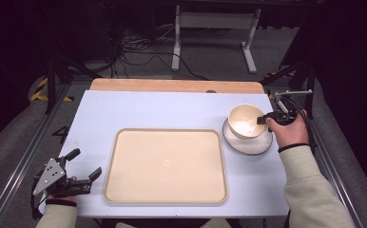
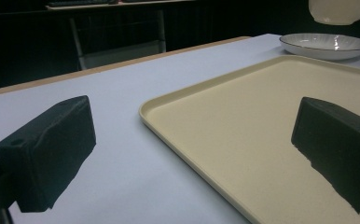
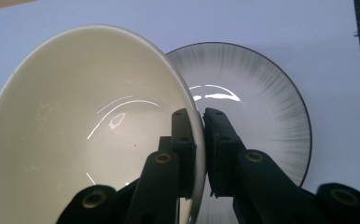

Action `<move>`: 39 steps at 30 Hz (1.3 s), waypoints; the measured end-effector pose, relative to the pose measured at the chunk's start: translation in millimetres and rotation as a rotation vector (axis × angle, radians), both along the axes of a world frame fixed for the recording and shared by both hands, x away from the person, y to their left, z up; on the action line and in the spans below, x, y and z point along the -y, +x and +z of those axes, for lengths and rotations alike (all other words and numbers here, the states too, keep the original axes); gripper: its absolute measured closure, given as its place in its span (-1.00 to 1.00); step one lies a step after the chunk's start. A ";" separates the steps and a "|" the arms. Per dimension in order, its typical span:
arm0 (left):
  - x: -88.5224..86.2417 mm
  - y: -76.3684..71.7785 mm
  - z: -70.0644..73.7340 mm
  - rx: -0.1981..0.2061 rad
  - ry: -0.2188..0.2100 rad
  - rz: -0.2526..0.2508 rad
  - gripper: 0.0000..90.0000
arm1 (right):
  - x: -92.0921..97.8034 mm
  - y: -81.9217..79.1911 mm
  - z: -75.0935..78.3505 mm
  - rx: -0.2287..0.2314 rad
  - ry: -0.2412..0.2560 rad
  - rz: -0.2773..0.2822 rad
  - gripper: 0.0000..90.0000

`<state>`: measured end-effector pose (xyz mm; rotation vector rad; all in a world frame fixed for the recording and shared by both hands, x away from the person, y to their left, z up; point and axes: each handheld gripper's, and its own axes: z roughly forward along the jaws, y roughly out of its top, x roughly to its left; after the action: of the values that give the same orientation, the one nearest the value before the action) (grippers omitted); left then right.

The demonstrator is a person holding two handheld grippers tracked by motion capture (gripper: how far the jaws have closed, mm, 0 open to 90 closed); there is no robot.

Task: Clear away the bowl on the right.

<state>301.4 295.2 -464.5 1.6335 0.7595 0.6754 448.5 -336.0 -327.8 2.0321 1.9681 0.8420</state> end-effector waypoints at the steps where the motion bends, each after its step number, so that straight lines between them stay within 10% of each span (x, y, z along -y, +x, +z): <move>1: -0.1 0.0 0.1 -0.001 0.002 -0.001 -1.00 | -1.3 -0.5 0.6 0.000 -0.001 0.004 0.84; 39: -0.3 -0.1 0.3 -0.003 0.000 -0.004 -1.00 | -125.0 -18.9 18.9 -0.018 0.038 0.288 0.84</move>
<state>301.3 295.4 -464.2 1.6357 0.7580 0.6704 429.6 -210.9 -308.8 1.8063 2.3077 0.9258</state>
